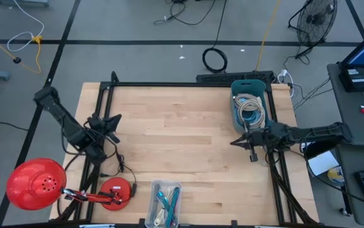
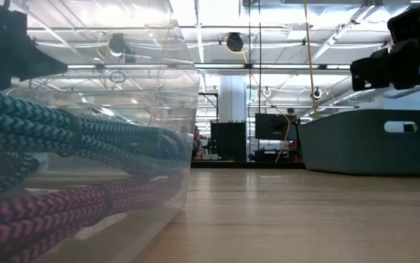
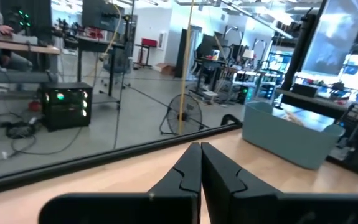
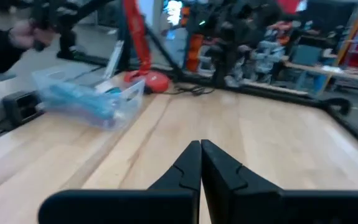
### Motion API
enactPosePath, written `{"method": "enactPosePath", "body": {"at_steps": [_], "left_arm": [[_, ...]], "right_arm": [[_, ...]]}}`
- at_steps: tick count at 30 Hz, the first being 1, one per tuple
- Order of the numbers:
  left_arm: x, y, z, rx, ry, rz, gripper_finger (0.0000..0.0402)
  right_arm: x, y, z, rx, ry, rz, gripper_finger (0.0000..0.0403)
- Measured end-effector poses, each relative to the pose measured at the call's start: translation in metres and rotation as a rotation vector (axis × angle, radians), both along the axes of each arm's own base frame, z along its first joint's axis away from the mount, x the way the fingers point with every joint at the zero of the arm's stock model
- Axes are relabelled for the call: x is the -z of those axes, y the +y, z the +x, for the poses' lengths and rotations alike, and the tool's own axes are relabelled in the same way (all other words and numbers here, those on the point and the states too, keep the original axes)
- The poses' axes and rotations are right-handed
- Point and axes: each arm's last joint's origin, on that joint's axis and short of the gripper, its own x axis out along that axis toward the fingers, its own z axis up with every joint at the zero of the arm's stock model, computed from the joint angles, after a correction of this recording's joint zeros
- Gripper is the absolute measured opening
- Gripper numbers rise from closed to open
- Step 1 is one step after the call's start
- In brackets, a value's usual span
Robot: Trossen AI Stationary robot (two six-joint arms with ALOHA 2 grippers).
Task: Pick & Place USB Port
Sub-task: Return to Home Position
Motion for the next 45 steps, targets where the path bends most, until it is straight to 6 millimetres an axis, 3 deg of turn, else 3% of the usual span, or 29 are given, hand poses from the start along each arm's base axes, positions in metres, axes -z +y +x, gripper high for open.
{"method": "enactPosePath", "body": {"at_steps": [9, 13, 18, 24, 29, 45], "left_arm": [[0.004, 0.0, 0.006, -0.06, 0.055, 0.053, 0.0019], [0.005, 0.001, 0.008, -0.087, 0.072, 0.067, 0.0025], [0.005, 0.003, 0.009, -0.117, 0.049, 0.042, 0.0026], [0.006, 0.004, 0.009, -0.131, 0.061, 0.027, 0.0026], [0.006, 0.004, 0.009, -0.13, 0.07, 0.028, 0.0026], [0.006, 0.004, 0.009, -0.129, 0.089, 0.028, 0.0026]], "right_arm": [[0.009, -0.013, -0.001, 0.425, 0.082, 0.118, 0.0], [0.011, -0.013, 0.0, 0.409, 0.106, 0.005, 0.0], [0.012, -0.012, 0.001, 0.404, 0.121, 0.075, 0.0], [0.013, -0.009, 0.001, 0.242, 0.143, 0.041, 0.0], [0.016, -0.017, 0.001, 0.294, 0.165, 0.035, 0.0], [-0.003, -0.031, -0.012, 0.217, -0.044, 0.088, 0.0]]}}
